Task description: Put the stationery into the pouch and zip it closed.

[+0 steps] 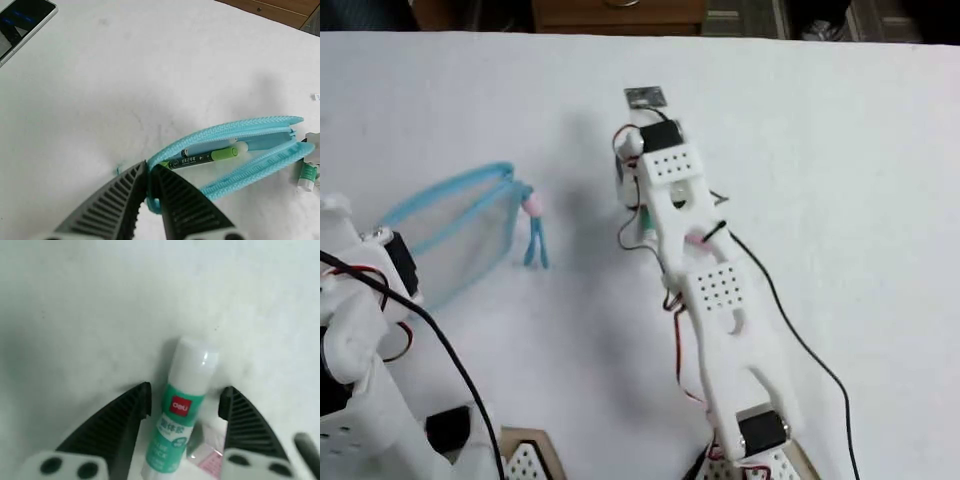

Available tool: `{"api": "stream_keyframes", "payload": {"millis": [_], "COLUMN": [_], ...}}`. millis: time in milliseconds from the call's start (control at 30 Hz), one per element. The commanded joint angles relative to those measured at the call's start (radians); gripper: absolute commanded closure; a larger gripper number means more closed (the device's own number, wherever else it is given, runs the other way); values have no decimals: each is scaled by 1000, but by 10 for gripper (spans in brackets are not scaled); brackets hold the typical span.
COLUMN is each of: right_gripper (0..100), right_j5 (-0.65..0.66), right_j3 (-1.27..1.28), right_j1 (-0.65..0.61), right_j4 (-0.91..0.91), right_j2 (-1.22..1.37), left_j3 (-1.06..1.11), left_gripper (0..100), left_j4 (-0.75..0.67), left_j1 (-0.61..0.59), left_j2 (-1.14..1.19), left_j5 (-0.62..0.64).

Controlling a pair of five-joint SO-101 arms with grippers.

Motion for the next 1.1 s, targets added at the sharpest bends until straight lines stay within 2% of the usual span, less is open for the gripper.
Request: {"api": "stream_keyframes", "payload": {"millis": [0,133,367,600,767,1067], "right_gripper": [839,985,981,982,982,981], "right_j5": [-6,3,-3,-3,-5,-6], "right_j3": [-72,-75,-75,-3,296,1074], "right_j1": [2,12,10,15,-4,-25], "right_j4": [5,4,38,45,47,42], "right_j2": [35,33,-67,-341,-644,-1221], "left_j3": [-5,-5,-5,-5,-5,-5], "left_gripper": [976,976,976,976,976,976], "left_j4": [-18,-18,-18,-18,-18,-18], "left_j1": [1,1,1,1,-1,-1], "left_j2": [-5,-5,-5,-5,-5,-5], "left_j5": [5,5,5,5,5,5]}}
